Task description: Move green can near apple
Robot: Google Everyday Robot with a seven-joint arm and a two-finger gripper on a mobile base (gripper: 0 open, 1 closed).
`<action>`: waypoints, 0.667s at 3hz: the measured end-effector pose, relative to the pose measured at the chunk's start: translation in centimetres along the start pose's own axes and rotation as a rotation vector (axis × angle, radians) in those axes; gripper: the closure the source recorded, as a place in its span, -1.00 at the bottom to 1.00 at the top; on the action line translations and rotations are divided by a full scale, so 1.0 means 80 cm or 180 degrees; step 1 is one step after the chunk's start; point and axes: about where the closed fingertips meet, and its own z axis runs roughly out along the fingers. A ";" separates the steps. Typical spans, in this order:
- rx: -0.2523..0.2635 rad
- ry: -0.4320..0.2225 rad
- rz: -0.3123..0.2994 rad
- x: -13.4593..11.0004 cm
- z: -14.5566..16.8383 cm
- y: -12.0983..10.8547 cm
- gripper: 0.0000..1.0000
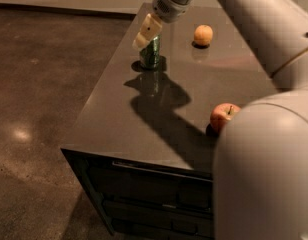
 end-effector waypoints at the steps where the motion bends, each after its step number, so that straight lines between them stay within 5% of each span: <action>1: -0.0097 0.0011 0.0026 -0.015 0.027 -0.003 -1.00; 2: -0.0135 0.0061 0.0060 -0.017 0.040 -0.008 -0.63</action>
Offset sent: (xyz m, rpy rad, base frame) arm 0.0392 0.0149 -0.0169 0.0123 0.0678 -0.0063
